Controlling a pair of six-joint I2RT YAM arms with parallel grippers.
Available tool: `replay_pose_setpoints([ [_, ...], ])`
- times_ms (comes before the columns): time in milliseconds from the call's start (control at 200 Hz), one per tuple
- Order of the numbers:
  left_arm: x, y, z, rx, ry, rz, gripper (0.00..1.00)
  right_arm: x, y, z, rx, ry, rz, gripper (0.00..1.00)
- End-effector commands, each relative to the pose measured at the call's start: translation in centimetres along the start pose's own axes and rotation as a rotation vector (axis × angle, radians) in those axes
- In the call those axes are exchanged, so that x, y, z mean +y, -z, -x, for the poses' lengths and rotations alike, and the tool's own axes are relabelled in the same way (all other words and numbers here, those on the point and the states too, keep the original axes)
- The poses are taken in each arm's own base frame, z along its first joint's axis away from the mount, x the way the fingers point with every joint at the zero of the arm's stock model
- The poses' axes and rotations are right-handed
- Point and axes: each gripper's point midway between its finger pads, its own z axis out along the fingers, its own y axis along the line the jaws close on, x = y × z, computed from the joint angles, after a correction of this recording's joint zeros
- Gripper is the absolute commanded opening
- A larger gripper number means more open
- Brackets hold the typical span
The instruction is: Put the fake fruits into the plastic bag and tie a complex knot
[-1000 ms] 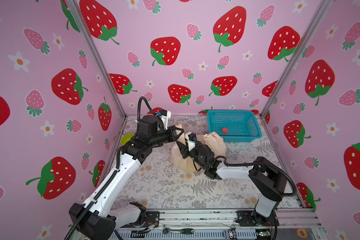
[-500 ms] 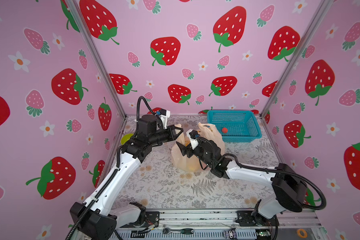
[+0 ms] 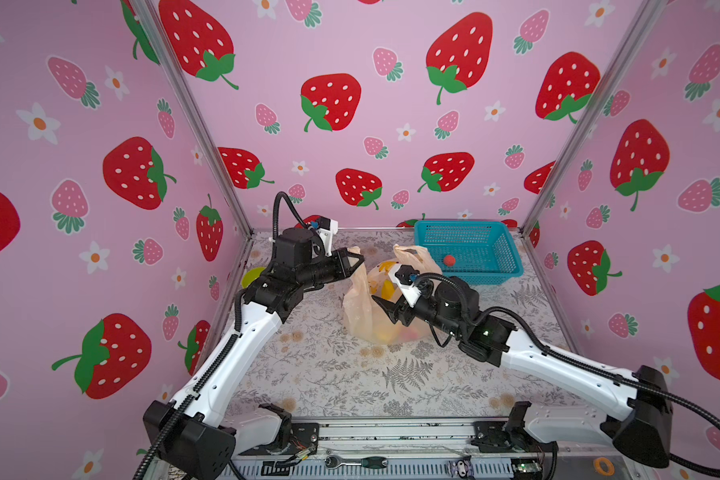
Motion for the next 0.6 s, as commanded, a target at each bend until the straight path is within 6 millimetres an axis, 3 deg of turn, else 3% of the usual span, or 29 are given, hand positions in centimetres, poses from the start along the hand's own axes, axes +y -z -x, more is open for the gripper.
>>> replay_pose_setpoints([
  [0, -1.0, 0.5, 1.4, -0.034, -0.036, -0.023, 0.0, -0.9, 1.5, -1.3, 0.08, 0.097, -0.038, 0.77],
  [150, -1.0, 0.6, 1.4, -0.036, -0.04, -0.019, 0.0, -5.9, 3.2, -1.9, 0.088, 0.058, -0.192, 0.77],
  [295, -1.1, 0.7, 1.4, -0.036, -0.043, -0.021, 0.0, -9.9, 3.2, -3.4, 0.083, -0.004, -0.282, 0.72],
  [490, -1.0, 0.7, 1.4, -0.035, -0.044, -0.019, 0.0, -11.2, 0.9, -5.0, 0.094, -0.038, -0.307, 0.64],
  [595, -1.0, 0.6, 1.3, -0.031, -0.043, -0.021, 0.0, -11.7, 0.1, -5.9, 0.104, -0.053, -0.333, 0.55],
])
